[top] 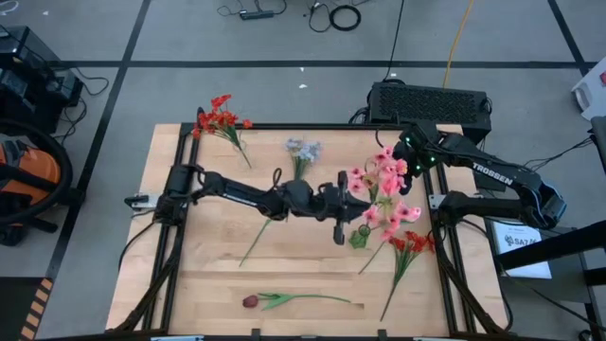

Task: Sort flowers into vase by color
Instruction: Put the pink flowers into the green vase, then put the red flowers into the transparent vase

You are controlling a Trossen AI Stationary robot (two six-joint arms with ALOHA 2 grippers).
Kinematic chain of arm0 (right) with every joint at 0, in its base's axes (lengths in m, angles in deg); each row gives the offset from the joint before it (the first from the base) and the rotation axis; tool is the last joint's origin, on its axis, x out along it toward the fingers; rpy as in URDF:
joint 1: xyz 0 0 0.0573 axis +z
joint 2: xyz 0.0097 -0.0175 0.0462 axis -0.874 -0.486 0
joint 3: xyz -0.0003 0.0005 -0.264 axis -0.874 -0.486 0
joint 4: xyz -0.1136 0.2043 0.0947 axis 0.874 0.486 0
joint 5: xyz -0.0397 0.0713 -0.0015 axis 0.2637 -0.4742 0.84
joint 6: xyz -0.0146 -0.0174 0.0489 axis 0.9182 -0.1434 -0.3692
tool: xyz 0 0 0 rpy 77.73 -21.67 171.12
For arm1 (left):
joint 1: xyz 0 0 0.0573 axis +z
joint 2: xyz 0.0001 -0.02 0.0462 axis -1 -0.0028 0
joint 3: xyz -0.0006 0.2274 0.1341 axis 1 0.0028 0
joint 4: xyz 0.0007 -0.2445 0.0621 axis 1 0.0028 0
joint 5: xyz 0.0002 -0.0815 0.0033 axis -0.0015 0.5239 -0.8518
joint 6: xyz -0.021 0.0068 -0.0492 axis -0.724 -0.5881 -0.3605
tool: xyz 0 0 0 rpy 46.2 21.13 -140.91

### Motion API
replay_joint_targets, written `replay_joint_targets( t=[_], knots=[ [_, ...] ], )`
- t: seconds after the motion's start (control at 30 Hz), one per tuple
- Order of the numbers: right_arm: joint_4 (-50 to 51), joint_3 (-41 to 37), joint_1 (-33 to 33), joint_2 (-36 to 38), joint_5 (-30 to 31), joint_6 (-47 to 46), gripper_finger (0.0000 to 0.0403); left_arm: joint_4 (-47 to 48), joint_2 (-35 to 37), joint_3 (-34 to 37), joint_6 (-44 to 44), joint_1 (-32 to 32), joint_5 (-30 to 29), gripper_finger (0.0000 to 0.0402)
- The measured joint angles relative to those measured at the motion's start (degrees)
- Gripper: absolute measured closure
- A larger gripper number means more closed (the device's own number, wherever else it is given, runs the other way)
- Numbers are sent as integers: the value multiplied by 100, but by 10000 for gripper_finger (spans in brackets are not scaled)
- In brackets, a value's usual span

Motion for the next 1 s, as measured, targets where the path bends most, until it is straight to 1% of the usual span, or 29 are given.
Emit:
replay_joint_targets(
  t=[0.13,0.27,0.43,0.53,0.7,1.0],
  knots=[
    [63,0,0,0,0,52,222,-29,-235,2,-3,-48,-259,392],
    [175,0,0,0,2,108,222,-65,-424,0,-11,-78,-314,392],
    [184,0,0,0,2,108,222,524,-424,24,-38,-89,-312,390],
    [186,0,0,0,2,101,222,651,-439,31,-161,-87,-312,382],
    [241,2,0,0,2,87,222,1192,-428,31,-766,-53,-482,359],
    [280,4,0,2,2,2,222,1512,-424,35,-788,-38,-439,291]
  ],
)
